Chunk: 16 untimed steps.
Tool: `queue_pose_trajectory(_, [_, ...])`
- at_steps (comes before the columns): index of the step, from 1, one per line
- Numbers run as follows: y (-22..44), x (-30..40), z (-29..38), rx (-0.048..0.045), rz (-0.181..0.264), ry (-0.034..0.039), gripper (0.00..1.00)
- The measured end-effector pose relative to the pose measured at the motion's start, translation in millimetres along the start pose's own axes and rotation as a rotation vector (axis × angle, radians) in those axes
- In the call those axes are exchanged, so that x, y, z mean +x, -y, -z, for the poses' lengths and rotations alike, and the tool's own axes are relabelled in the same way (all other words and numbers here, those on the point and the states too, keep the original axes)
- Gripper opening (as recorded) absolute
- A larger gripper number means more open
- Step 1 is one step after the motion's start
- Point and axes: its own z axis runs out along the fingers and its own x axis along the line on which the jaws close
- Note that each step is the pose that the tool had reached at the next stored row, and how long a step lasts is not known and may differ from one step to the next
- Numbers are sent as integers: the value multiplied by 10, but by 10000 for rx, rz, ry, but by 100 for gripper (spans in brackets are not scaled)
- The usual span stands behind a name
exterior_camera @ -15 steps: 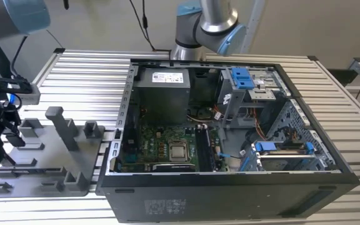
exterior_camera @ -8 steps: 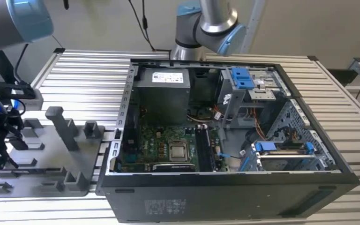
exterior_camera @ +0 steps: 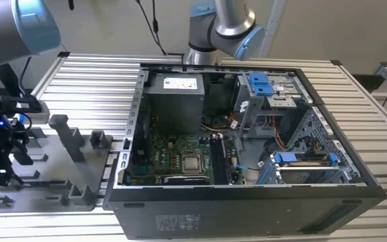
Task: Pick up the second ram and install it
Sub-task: 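Pick up the second ram and move it above second insertion slot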
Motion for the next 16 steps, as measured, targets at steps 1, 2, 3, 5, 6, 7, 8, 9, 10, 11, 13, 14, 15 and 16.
queue_pose_trajectory(1, [1, 1, -17, 0, 0, 1, 54])
queue_pose_trajectory(2, [1, 2, -35, 0, 0, 0, 54])
queue_pose_trajectory(3, [1, 2, -52, 0, -1, 0, 54])
queue_pose_trajectory(5, [3, 4, -83, 0, -1, 1, 54])
queue_pose_trajectory(6, [3, 6, -98, 0, -1, 0, 54])
queue_pose_trajectory(7, [4, 6, -111, 0, -1, 1, 54])
queue_pose_trajectory(8, [4, 7, -125, 1, -1, 1, 54])
queue_pose_trajectory(9, [5, 8, -135, 0, -1, 0, 54])
queue_pose_trajectory(10, [6, 10, -146, -1, -1, 0, 54])
queue_pose_trajectory(11, [7, 12, -157, -3, -1, 0, 54])
queue_pose_trajectory(13, [8, 19, -181, -8, -1, 0, 54])
queue_pose_trajectory(14, [9, 23, -192, -13, 0, 0, 54])
queue_pose_trajectory(15, [10, 27, -202, -16, -1, 0, 54])
queue_pose_trajectory(16, [11, 31, -214, -19, -1, 1, 54])
